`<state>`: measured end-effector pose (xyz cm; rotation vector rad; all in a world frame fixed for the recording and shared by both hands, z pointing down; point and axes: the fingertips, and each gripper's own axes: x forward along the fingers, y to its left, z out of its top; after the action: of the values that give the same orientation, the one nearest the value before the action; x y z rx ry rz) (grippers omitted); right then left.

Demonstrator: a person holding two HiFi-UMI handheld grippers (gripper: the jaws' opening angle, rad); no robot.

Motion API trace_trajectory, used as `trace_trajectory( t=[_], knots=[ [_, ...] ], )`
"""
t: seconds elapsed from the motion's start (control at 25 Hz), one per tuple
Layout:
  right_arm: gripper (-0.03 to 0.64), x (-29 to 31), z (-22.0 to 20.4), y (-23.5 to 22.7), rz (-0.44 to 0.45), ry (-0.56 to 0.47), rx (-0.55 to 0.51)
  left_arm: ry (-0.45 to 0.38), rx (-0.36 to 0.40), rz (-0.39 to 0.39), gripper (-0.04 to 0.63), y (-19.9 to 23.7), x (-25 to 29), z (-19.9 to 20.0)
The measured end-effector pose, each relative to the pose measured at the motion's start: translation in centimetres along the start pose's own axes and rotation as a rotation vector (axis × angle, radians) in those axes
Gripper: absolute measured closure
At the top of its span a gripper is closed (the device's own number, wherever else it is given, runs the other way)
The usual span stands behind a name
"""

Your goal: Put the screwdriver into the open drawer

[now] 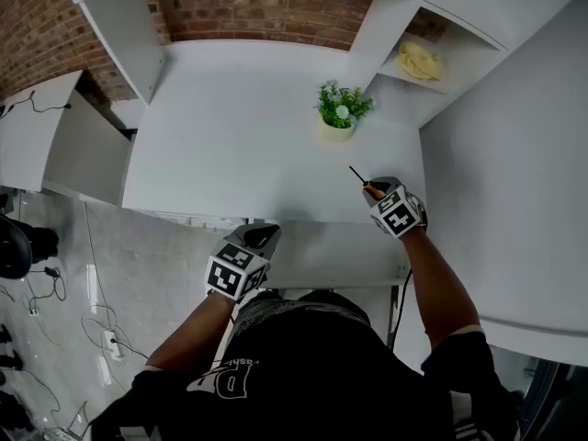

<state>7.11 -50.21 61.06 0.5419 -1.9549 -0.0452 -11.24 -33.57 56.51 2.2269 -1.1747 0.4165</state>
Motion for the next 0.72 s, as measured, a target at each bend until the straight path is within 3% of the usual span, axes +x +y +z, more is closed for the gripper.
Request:
trace_trajectory(
  t=[0.16, 0.44, 0.72],
  knots=[
    [0.543, -0.7, -1.8, 1.6, 0.018, -0.03, 0.207, -0.005, 0.028, -0.014, 0.578, 0.2, 0.4, 0.8],
    [0.543, -1.0, -4.7, 5.7, 0.061, -0.057, 0.471, 0.025, 0.061, -0.058, 0.577, -0.5, 0.9, 0.4],
    [0.543, 0.3, -7.0, 10.8, 0.146, -0.023, 0.589, 0.063, 0.066, -0.099, 0.577, -1.6, 1.5, -1.2]
  ],
)
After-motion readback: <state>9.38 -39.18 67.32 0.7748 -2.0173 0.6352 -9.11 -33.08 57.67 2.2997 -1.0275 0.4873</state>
